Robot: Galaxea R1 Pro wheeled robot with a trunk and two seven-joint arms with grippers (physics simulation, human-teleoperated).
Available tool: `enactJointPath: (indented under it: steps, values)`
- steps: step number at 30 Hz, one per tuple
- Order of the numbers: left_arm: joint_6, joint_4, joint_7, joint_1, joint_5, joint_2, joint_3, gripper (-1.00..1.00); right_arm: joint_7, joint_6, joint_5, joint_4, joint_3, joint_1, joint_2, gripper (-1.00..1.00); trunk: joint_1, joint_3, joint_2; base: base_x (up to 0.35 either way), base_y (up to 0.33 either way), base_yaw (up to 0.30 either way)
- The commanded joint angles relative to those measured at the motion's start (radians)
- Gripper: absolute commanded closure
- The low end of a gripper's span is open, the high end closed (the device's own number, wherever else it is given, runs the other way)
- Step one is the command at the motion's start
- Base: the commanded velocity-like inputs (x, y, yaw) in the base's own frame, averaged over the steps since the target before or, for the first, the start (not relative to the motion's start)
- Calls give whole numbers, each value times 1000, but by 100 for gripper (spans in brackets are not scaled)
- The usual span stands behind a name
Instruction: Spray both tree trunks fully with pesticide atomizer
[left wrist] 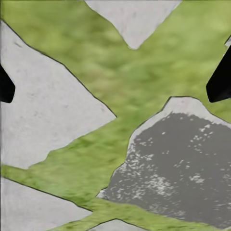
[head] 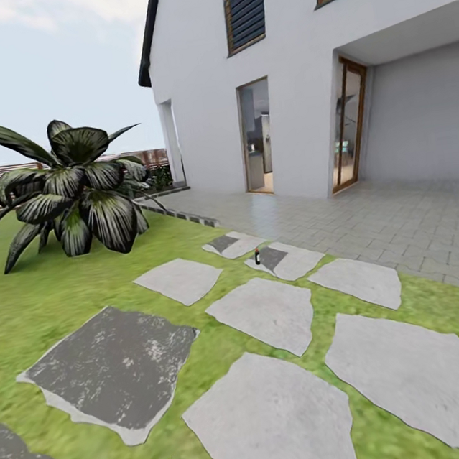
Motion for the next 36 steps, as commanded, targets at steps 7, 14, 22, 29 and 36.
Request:
enactJointPath:
  steps: [7, 14, 22, 29, 36]
  values:
    - [-3, 1, 0, 0, -6, 0, 4, -100, 0, -2, -1, -3, -1, 0, 0, -100, 0, -1, 0, 310, -18, -196]
    - [-3, 1, 0, 0, -6, 0, 4, -100, 1, -2, -1, 0, -1, 0, 0, -100, 0, -1, 0, 299, -152, -12]
    - [-3, 1, 0, 0, -6, 0, 3, -100, 1, -2, -1, -3, -1, 0, 0, -100, 0, -1, 0, 289, -175, 0]
    - [-3, 1, 0, 0, -6, 0, 4, -100, 1, -2, -1, -3, -1, 0, 1, -100, 0, -1, 0, 286, -184, 0]
    - [-3, 1, 1, 0, -6, 0, 4, -100, 1, -2, -1, 1, -1, 0, 2, -100, 0, -1, 0, 299, -142, 0]
